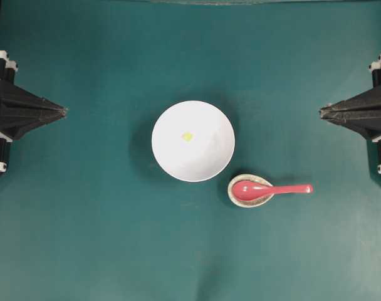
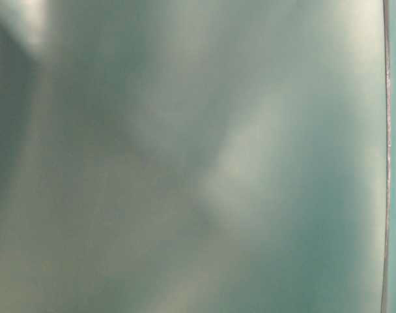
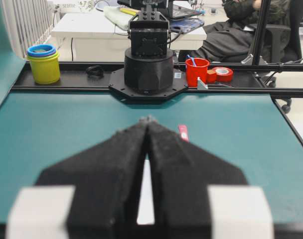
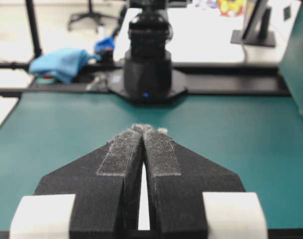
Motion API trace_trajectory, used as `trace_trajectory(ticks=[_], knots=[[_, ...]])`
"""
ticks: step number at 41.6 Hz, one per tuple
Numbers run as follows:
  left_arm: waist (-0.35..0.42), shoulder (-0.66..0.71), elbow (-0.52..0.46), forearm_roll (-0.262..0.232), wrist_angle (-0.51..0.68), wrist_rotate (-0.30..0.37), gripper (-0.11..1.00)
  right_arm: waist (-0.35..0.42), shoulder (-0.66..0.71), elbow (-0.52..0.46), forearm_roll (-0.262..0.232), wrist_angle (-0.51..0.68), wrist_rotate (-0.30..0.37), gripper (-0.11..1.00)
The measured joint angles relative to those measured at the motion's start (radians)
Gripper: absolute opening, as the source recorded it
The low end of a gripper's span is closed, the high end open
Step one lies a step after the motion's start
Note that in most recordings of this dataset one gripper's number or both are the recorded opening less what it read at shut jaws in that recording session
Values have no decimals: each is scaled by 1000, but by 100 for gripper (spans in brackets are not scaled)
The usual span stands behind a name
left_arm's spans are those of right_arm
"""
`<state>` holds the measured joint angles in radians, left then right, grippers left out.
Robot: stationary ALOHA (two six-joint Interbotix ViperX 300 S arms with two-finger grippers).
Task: Scoop the yellow hexagonal prism block from the bowl with a spoon using the right arm.
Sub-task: 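Move the right gripper left toward the red spoon handle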
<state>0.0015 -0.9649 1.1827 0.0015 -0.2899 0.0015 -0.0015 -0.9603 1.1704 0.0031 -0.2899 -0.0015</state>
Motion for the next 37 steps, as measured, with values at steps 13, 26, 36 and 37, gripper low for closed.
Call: trace_trajectory(ticks=[13,26,36,37], knots=[[0,-5,0,6,-17,-8,0,-6,6,0,-2,-2,0,5],[0,-5,0,6,-18,-8,0,-6,9,0,-2,-2,0,49],[-2,-3,0,8,-18,-8,0,-6,57,6,0,-2,15,47],[-2,-5,-2,8,-18,-8,0,-6,64,9,-2,-2,18,47]])
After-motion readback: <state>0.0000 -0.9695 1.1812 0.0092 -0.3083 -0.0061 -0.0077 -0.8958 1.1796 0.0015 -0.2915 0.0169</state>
